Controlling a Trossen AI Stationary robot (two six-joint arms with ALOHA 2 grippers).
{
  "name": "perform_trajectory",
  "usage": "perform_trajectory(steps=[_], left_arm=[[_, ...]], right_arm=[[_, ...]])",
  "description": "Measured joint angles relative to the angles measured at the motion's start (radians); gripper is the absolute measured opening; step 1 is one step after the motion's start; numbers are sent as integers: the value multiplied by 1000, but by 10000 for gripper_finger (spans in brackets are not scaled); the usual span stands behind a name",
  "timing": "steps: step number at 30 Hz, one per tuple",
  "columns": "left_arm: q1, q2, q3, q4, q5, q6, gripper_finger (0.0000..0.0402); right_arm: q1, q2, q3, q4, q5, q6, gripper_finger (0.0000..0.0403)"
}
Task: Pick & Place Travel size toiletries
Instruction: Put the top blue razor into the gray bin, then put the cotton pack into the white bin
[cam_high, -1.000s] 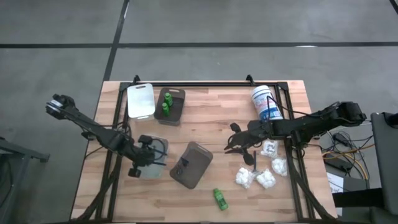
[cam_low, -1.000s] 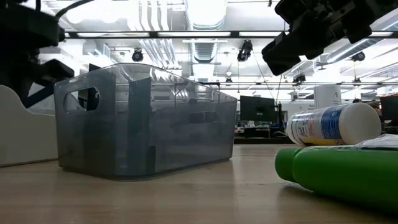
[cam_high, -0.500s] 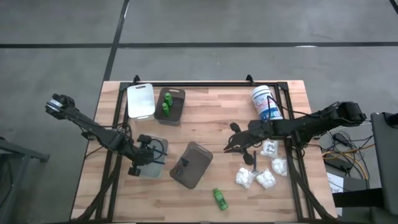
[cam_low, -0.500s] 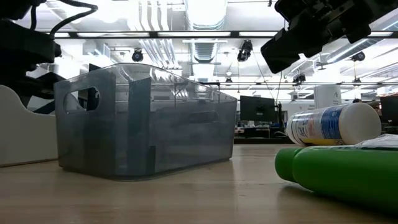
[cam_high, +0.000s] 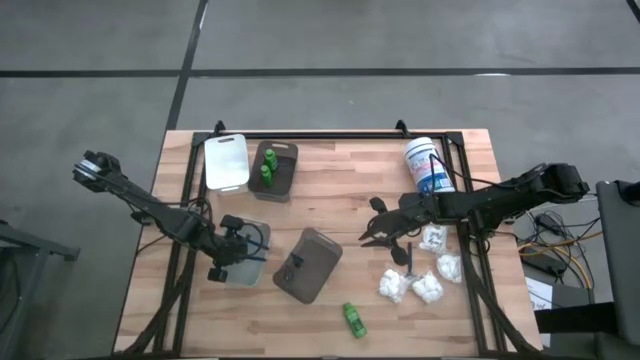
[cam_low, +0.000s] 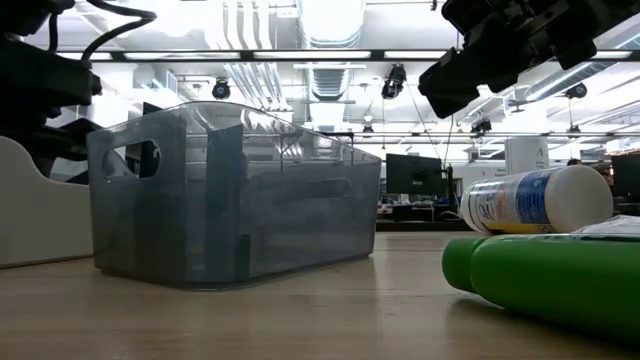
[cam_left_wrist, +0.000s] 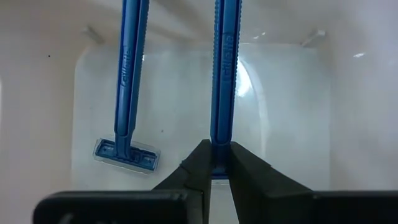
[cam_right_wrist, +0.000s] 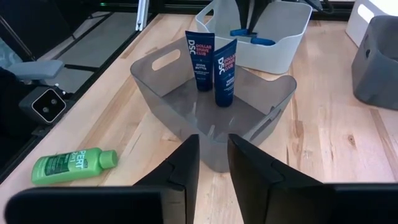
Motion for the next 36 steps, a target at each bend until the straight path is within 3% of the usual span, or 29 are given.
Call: perform_trajectory(steps=[21, 36], left_arm=[[1, 0, 4, -2, -8, -67, 62], [0, 0, 118, 0, -7, -58, 62]], right_arm=[[0, 0, 0, 0, 0, 2, 126], [0, 0, -1, 0, 0, 6, 151]])
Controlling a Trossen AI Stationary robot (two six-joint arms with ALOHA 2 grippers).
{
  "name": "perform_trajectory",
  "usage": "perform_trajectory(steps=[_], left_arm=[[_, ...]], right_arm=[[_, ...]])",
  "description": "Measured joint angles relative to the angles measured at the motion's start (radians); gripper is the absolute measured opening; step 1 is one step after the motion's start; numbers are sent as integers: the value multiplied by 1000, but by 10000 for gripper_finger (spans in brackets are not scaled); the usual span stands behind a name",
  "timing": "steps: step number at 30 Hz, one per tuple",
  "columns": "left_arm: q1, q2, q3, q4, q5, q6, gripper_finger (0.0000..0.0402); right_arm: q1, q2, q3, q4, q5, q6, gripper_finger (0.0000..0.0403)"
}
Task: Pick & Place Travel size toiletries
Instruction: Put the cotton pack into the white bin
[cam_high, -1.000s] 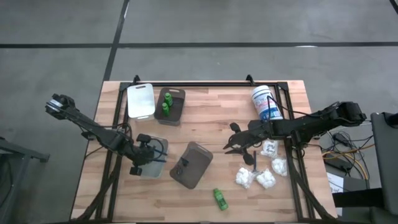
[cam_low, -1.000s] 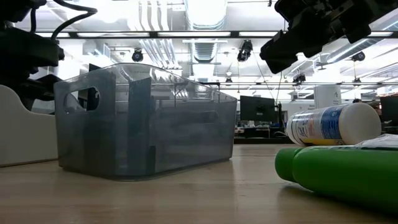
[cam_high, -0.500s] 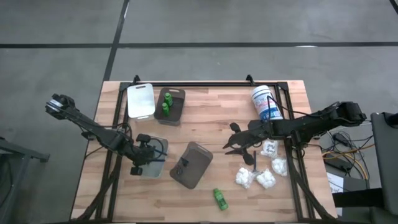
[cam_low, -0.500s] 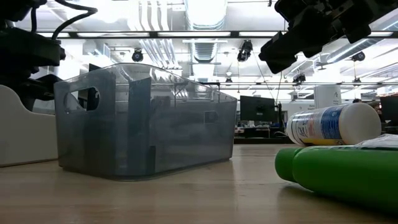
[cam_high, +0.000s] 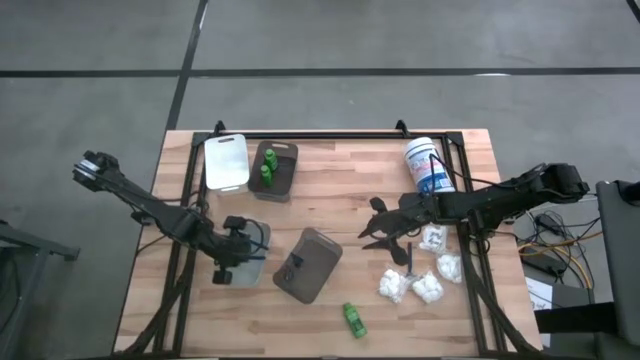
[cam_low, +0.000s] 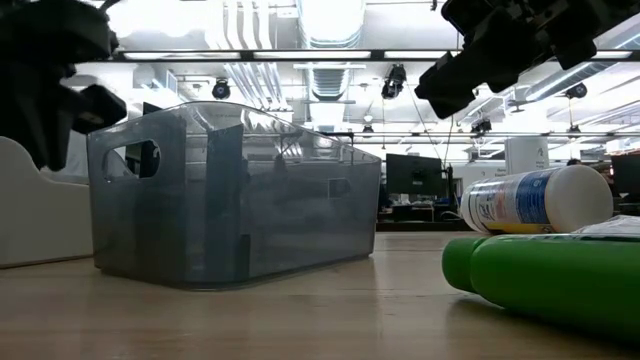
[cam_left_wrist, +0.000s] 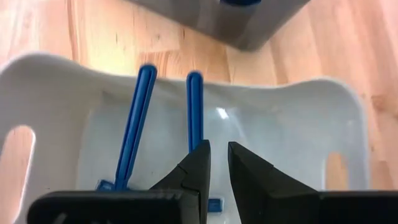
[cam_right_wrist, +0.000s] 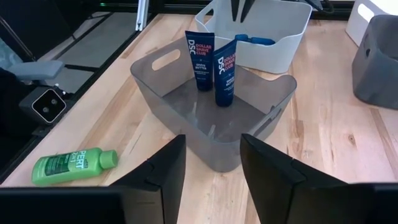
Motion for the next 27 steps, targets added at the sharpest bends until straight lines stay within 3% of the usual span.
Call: perform_trajectory(steps=[8, 27], left_arm=[[0, 0, 34, 60, -1, 46, 62], [0, 0, 31, 663, -3, 347, 62]], right_arm=[[0, 0, 0, 0, 0, 114, 160], [0, -1, 0, -44, -1, 217, 169]])
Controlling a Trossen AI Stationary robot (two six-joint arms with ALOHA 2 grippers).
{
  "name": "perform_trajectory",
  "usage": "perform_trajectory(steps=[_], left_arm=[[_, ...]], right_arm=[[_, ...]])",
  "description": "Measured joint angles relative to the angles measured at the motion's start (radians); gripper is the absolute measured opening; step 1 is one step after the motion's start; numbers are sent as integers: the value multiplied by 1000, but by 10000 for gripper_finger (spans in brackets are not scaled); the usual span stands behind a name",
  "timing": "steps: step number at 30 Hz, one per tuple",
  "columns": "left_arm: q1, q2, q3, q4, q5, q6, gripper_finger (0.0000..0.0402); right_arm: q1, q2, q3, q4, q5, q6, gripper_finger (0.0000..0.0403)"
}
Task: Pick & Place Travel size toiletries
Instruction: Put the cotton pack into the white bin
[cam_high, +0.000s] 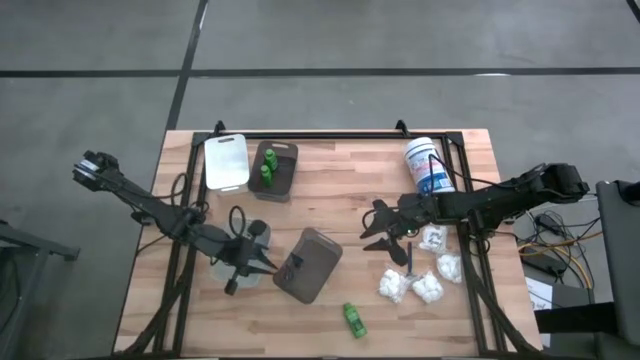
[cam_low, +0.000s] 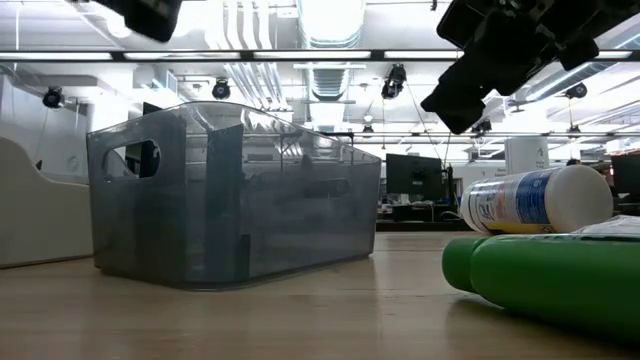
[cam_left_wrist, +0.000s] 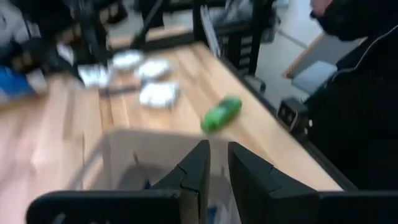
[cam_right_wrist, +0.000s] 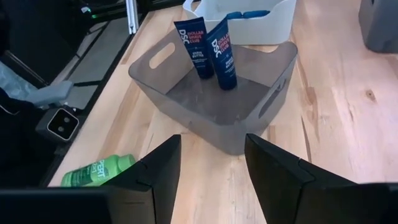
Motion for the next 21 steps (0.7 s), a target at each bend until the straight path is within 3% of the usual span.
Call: perform_trajectory(steps=[10, 21], left_arm=[[1, 20, -1, 150, -83, 58, 62], [2, 90, -2, 210, -93, 81, 62]], right_arm=[[0, 0, 0, -121, -1, 146, 139], [0, 0, 39, -529, -17, 317, 108]])
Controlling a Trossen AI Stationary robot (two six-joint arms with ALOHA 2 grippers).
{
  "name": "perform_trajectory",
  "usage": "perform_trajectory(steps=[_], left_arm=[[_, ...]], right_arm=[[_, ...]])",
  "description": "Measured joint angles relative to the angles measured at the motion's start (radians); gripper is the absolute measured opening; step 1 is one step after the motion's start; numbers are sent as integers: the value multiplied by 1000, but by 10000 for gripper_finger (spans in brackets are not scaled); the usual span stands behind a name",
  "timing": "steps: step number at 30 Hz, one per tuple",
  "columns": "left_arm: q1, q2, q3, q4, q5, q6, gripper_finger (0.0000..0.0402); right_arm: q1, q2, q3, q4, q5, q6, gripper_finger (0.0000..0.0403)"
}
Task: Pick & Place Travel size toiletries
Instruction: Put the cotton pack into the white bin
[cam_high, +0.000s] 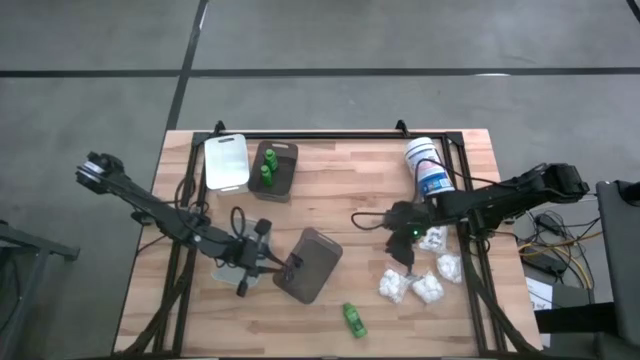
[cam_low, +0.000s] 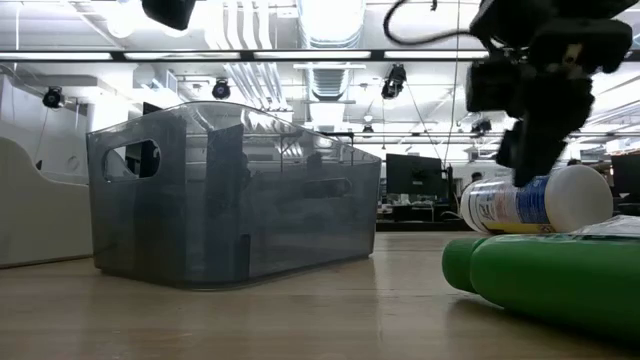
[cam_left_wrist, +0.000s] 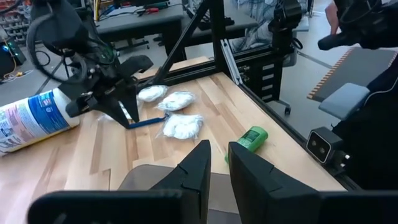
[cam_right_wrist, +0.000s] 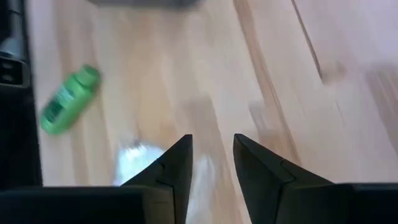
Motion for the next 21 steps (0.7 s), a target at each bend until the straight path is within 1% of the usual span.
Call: perform_trajectory(steps=[3, 9, 17, 21], left_arm=[[2, 16, 0, 14, 0, 0, 62], [4, 40, 0, 31, 0, 0, 62], [8, 91, 0, 103, 0, -1, 62], [10, 123, 0, 125, 0, -1, 62]], right_arm=[[0, 0, 4, -89, -5, 44, 100], [2, 0, 13, -250, -92, 72, 83], [2, 0, 13, -357, -97, 70, 58], [2, 0, 13, -465, -96, 98, 49]])
